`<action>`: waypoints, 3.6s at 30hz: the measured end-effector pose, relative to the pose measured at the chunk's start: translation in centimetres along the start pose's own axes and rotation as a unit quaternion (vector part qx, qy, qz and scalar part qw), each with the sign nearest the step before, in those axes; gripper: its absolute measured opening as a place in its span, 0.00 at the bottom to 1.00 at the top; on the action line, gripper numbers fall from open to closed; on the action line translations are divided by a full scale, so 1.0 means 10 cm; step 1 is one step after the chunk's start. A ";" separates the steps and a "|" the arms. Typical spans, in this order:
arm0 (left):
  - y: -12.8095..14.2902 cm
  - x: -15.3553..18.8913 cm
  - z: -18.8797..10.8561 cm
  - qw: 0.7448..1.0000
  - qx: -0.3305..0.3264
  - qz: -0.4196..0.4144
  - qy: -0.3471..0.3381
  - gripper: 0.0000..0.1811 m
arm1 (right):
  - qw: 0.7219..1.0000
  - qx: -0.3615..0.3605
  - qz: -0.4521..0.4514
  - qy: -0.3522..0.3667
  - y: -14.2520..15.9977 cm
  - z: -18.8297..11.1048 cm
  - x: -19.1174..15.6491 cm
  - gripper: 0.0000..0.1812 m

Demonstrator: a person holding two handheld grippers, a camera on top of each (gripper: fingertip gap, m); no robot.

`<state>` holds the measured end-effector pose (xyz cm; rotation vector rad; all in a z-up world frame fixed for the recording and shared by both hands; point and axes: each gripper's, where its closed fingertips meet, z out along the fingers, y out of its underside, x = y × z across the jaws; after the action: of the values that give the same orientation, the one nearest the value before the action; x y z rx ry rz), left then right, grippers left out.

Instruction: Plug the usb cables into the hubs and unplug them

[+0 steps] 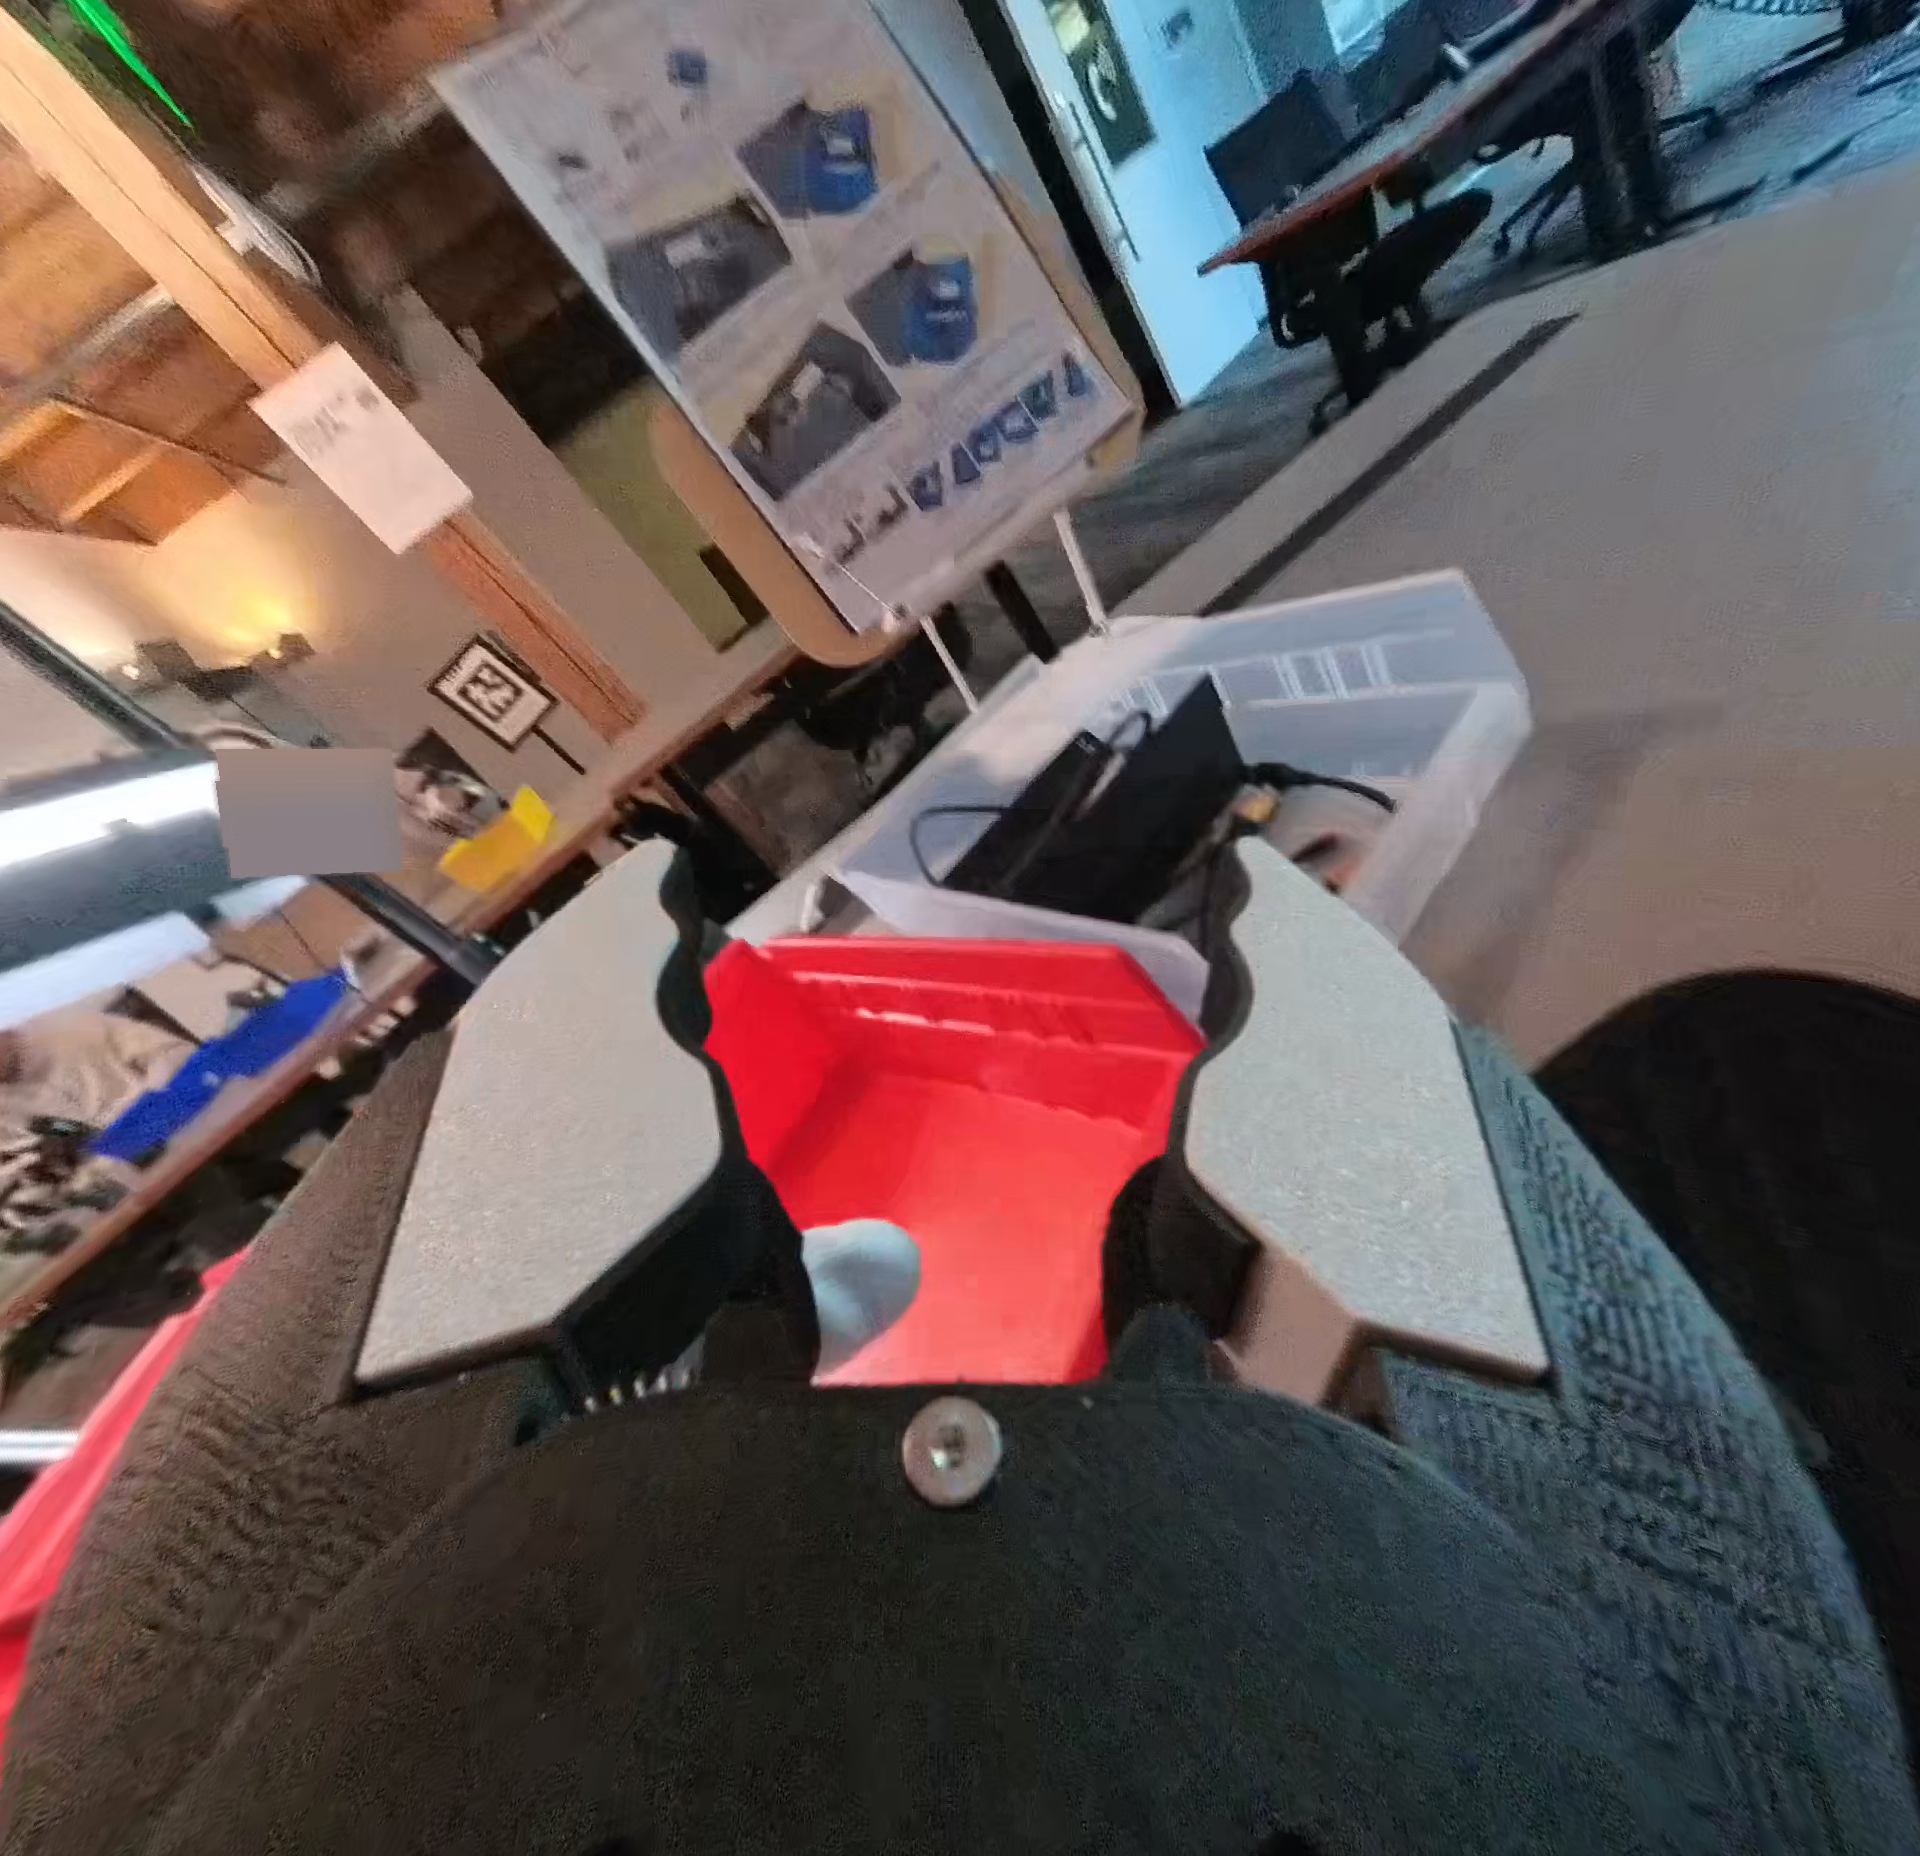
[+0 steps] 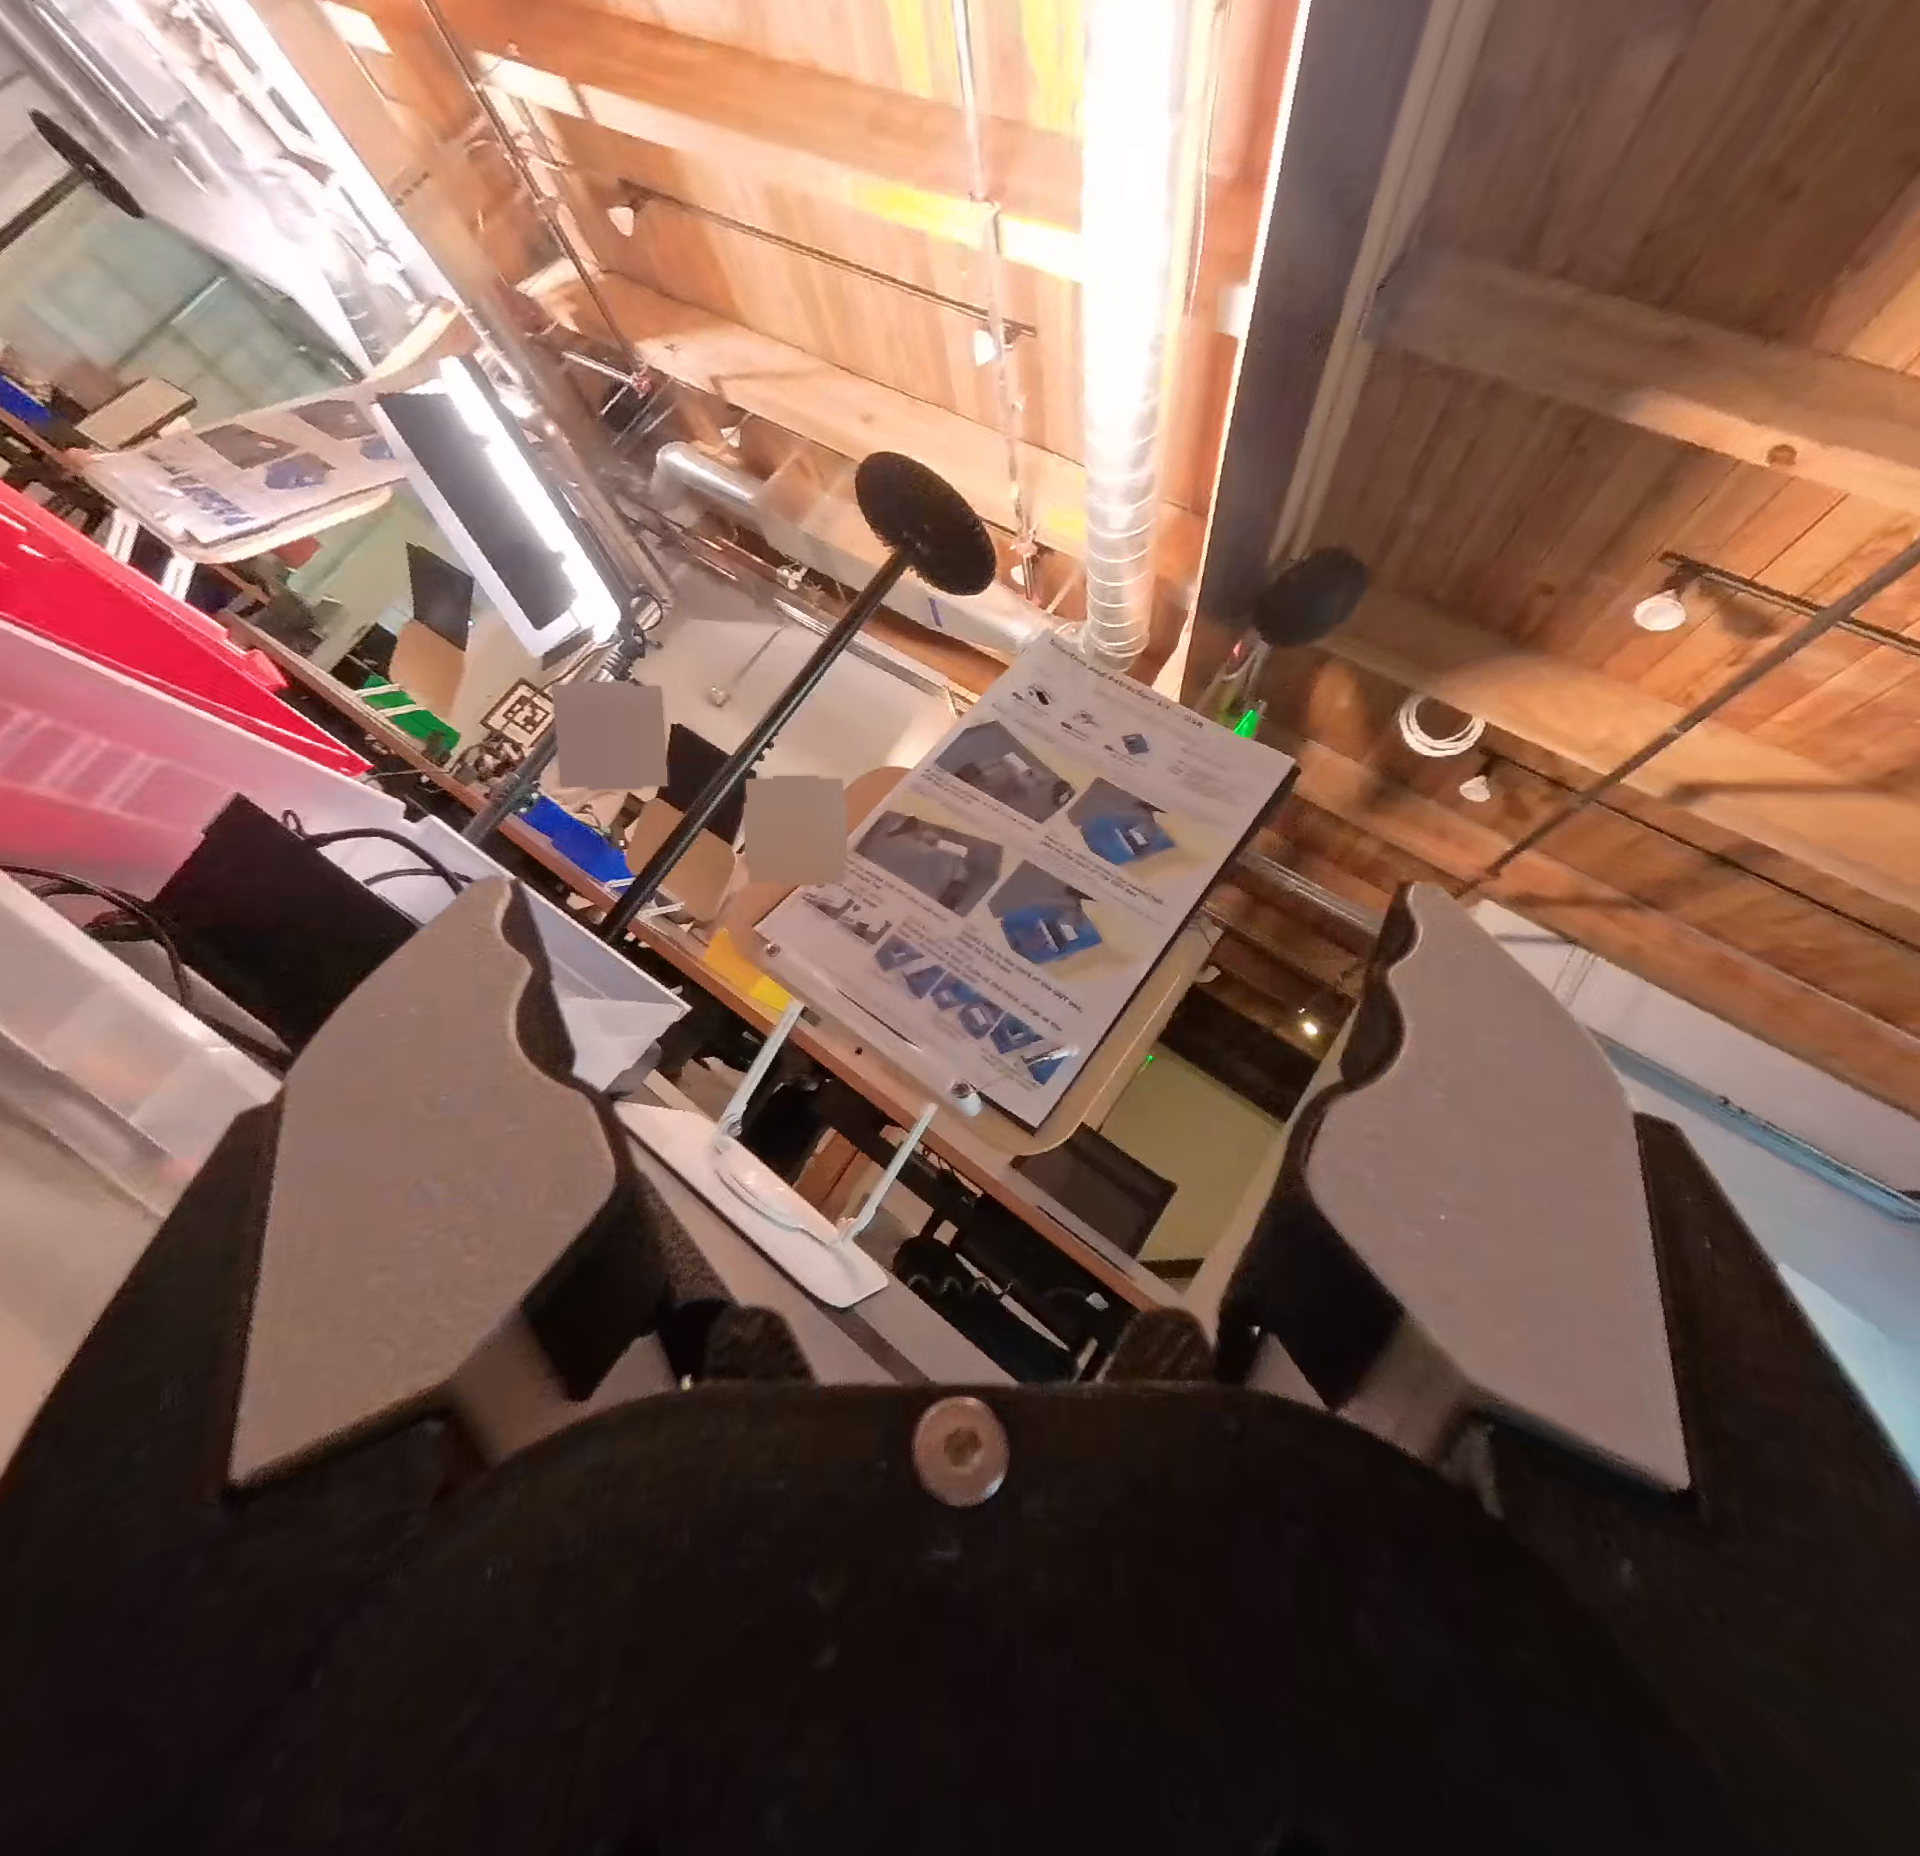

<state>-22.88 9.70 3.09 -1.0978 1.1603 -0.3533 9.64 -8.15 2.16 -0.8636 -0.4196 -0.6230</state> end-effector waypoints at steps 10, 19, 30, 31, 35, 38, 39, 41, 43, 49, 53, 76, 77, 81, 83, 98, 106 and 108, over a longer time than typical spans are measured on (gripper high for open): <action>1.60 0.35 0.07 0.947 -0.299 0.085 0.079 0.39 | 1.000 -0.004 0.004 -0.022 0.00 0.00 -0.13 0.79; 1.93 0.44 0.16 0.889 -0.398 0.156 0.166 0.24 | 0.999 -0.005 0.037 -0.027 0.02 0.00 -0.11 0.78; 2.16 0.35 0.13 0.843 -0.408 0.302 0.178 0.19 | 0.998 -0.008 0.056 -0.041 0.05 0.02 -0.15 0.75; 2.15 0.35 0.14 0.845 -0.401 0.311 0.171 0.19 | 0.998 -0.009 0.056 -0.043 0.05 0.02 -0.15 0.75; 2.16 0.30 0.14 0.852 -0.391 0.324 0.126 0.20 | 0.997 -0.012 0.056 -0.049 0.06 0.02 -0.17 0.75; 2.17 0.28 0.09 0.846 -0.409 0.327 0.099 0.19 | 0.997 -0.013 0.061 -0.048 0.08 0.02 -0.16 0.74; 2.17 0.29 0.08 0.847 -0.409 0.327 0.094 0.18 | 0.997 -0.013 0.063 -0.048 0.08 0.03 -0.16 0.74; 2.13 0.26 0.06 0.844 -0.406 0.343 0.072 0.16 | 0.997 -0.016 0.065 -0.050 0.09 0.03 -0.17 0.74; 2.05 0.20 0.05 0.832 -0.404 0.378 0.037 0.16 | 0.996 -0.017 0.064 -0.052 0.10 0.03 -0.17 0.74; 1.53 -0.03 0.05 0.843 -0.371 0.385 -0.065 0.16 | 0.997 -0.019 0.062 -0.046 0.11 0.03 -0.15 0.73; 0.93 -0.09 0.15 0.848 -0.317 0.401 -0.140 0.16 | 0.998 -0.017 0.059 -0.019 0.10 0.02 -0.05 0.73; -0.77 2.43 2.11 0.901 -0.075 0.402 0.145 0.16 | 0.946 0.098 0.213 0.225 -0.02 -0.52 1.09 0.69; -0.75 2.54 2.19 0.897 -0.077 0.405 0.160 0.16 | 0.943 0.096 0.217 0.232 0.00 -0.53 1.12 0.69; -0.58 2.96 2.42 0.878 -0.087 0.417 0.220 0.16 | 0.947 0.093 0.203 0.231 -0.01 -0.54 1.12 0.70; -0.48 3.15 2.48 0.872 -0.094 0.407 0.254 0.16 | 0.950 0.090 0.195 0.227 -0.02 -0.52 1.09 0.70; -0.62 3.09 2.27 0.927 -0.007 0.283 0.247 0.32 | 0.954 0.086 0.185 0.222 -0.04 -0.51 1.07 0.69; -0.17 1.80 1.71 0.978 -0.075 0.145 0.127 0.32 | 0.991 -0.055 0.041 -0.111 0.03 -0.19 -0.31 0.22; 0.30 1.73 1.66 0.969 -0.149 0.140 0.139 0.32 | 0.950 -0.214 -0.016 -0.227 0.54 -0.21 -0.82 0.25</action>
<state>-2.25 7.03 -9.22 -1.1451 1.6382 -0.1142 7.24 -4.45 -6.91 -1.4288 -0.7310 -0.5503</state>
